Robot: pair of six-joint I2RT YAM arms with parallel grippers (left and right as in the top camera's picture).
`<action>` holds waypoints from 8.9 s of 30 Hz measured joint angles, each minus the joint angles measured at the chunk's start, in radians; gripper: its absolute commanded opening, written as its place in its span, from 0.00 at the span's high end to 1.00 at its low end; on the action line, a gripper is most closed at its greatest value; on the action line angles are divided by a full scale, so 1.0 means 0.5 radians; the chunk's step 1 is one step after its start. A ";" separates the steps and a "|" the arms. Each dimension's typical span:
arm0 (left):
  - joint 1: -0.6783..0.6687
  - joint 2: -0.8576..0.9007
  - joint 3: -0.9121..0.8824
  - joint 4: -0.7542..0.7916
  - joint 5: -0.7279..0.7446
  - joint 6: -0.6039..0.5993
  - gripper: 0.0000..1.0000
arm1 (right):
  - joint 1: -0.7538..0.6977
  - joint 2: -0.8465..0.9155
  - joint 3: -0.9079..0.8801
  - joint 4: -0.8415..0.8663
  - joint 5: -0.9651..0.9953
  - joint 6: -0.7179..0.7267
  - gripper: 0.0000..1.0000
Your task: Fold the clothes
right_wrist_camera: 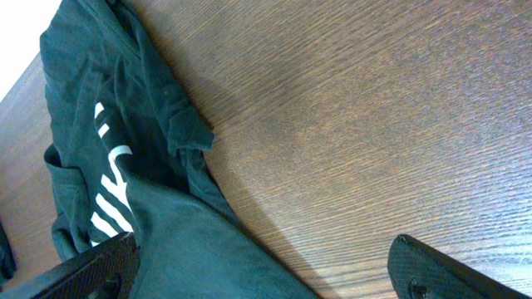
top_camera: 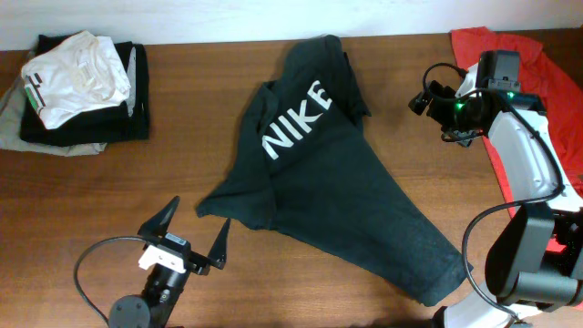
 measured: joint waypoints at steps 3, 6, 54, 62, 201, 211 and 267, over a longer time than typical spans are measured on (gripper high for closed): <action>-0.001 0.280 0.227 -0.043 0.019 -0.007 0.01 | 0.000 0.000 0.000 -0.007 -0.001 0.001 0.01; -0.002 0.839 0.663 -0.323 0.088 -0.014 0.01 | 0.000 -0.011 0.002 -0.006 0.000 0.001 0.01; -1.392 3.275 1.850 -1.600 -1.370 -0.079 0.46 | 0.000 -0.018 0.002 -0.006 0.000 0.000 0.01; -1.392 3.304 1.852 -1.575 -1.370 -0.105 0.55 | 0.000 -0.018 0.002 -0.006 0.000 0.002 0.01; 0.160 2.587 2.118 -1.921 -0.885 -0.823 0.99 | 0.462 0.065 0.327 -0.160 0.307 -0.188 0.01; 0.160 2.838 2.118 -1.868 -0.841 -0.823 0.99 | 0.430 0.071 0.330 -0.964 0.465 -0.235 0.01; 0.160 2.840 2.118 -1.839 -0.841 -0.823 0.98 | 0.170 0.396 0.141 0.043 0.411 -0.370 0.56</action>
